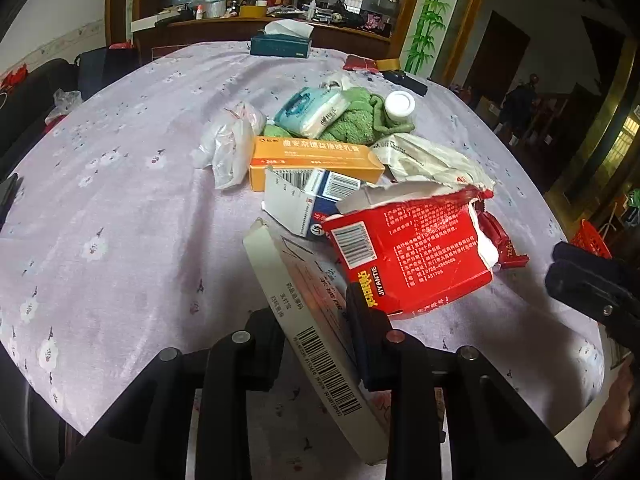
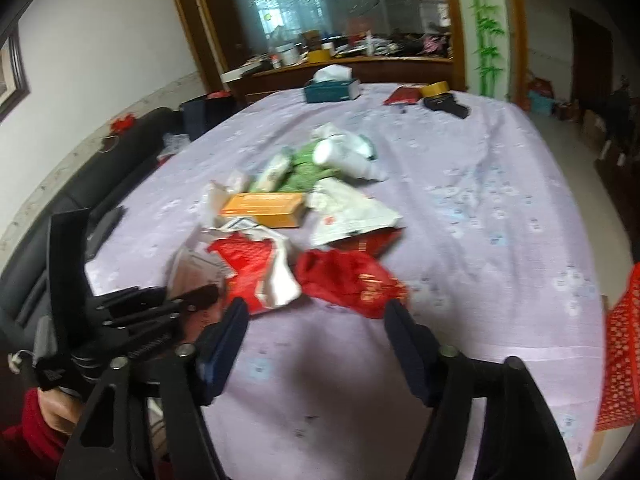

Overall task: Collect trash
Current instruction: 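Grasp the white medicine box with the left tool while the right tool grasps the red box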

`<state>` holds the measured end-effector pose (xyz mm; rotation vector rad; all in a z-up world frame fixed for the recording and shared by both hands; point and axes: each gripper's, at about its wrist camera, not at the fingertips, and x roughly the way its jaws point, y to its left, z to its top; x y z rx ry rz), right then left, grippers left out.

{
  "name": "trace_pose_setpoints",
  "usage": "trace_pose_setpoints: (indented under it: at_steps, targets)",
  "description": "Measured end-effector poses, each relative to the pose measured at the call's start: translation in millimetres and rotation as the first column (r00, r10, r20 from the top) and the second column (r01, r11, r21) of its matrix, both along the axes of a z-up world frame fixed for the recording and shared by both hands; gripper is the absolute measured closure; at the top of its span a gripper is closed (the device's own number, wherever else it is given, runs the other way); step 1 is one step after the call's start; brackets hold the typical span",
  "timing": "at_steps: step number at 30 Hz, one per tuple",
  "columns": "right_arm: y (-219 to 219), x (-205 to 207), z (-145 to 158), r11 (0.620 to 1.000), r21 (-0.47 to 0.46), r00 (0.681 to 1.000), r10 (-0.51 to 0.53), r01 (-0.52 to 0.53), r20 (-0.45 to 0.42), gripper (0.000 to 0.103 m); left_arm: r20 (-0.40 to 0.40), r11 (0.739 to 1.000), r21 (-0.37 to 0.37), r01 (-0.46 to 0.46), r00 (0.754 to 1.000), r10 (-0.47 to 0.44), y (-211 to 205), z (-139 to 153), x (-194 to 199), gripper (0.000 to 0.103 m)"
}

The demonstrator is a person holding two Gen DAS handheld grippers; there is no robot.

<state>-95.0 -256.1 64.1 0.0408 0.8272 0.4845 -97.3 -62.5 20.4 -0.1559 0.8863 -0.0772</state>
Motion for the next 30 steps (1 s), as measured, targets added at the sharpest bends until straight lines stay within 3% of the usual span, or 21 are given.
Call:
trace_pose_setpoints:
  at_steps: [2,6,16,20,24,30]
  targets:
    - [4,3,-2,1.0,0.023,1.0,0.017,-0.016,-0.022,0.037,0.008,1.0,0.004,0.002,1.0,-0.002,2,2,-2,0.076]
    - [9,11,-10,0.996,0.08,0.996,0.045,-0.039,-0.077,0.051,0.021,1.0,-0.001,-0.004,1.0,0.004,7,5,-3,0.076]
    - [26,30,-35,0.984,0.177,0.979,0.059,-0.024,-0.196,0.053,0.055,1.0,-0.004,-0.026,0.998,0.026,26,12,-6,0.08]
    - [32,41,-41,0.976,0.216,0.976,0.05,-0.003,-0.212,0.073,0.071,1.0,-0.003,-0.013,0.997,0.013,26,13,-7,0.08]
    - [37,34,-34,0.968,0.248,0.981,0.069,-0.022,-0.181,0.084,0.097,1.0,-0.004,0.006,0.995,-0.006,24,18,-10,0.084]
    - [24,9,-11,0.965,0.261,0.994,0.058,-0.032,-0.091,0.085,0.114,1.0,0.019,0.01,0.993,-0.013,16,19,-9,0.086]
